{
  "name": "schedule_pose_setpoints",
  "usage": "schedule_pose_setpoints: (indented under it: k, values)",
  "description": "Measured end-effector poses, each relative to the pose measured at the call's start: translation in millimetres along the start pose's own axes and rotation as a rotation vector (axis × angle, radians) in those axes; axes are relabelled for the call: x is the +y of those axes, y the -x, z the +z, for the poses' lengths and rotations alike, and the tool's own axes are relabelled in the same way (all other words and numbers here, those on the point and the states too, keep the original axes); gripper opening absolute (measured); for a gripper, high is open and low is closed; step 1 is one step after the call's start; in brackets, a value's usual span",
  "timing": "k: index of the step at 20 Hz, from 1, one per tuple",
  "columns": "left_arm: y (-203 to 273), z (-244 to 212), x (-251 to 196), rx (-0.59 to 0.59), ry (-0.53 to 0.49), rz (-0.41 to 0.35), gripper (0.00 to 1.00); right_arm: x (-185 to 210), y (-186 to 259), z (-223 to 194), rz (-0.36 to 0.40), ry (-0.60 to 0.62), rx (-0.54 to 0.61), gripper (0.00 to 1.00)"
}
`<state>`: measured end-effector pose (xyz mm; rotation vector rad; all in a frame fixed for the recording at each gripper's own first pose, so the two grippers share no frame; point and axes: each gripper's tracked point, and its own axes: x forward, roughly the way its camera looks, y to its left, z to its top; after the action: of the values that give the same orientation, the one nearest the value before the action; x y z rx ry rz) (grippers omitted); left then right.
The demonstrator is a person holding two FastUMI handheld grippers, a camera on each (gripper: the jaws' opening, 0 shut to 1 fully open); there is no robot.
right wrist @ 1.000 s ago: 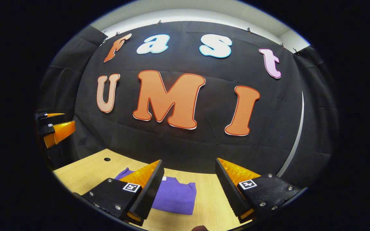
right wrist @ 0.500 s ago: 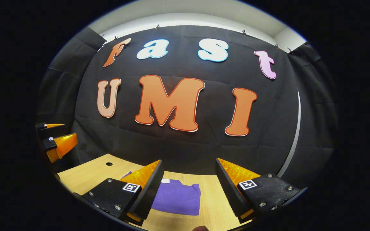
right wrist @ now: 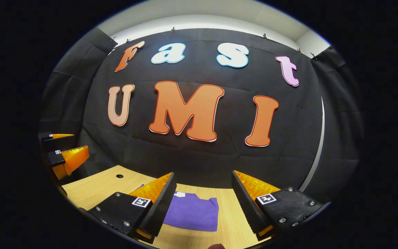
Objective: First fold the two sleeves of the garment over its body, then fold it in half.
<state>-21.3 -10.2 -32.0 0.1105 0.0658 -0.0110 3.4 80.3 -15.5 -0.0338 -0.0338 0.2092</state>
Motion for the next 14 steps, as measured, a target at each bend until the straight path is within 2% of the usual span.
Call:
schedule_pose_setpoints:
  k: [4,8,14]
  values:
    - [-2,3,5,-0.010,0.010,-0.001,0.94,11,-1,3,0.009,-0.018,-0.004,0.95]
    - [-13,10,9,-0.026,-0.012,-0.039,0.94,29,1,-8,0.052,-0.015,0.035,0.95]
    - [-16,19,22,-0.058,0.007,-0.068,0.94,36,-1,14,0.017,0.020,0.011,0.95]
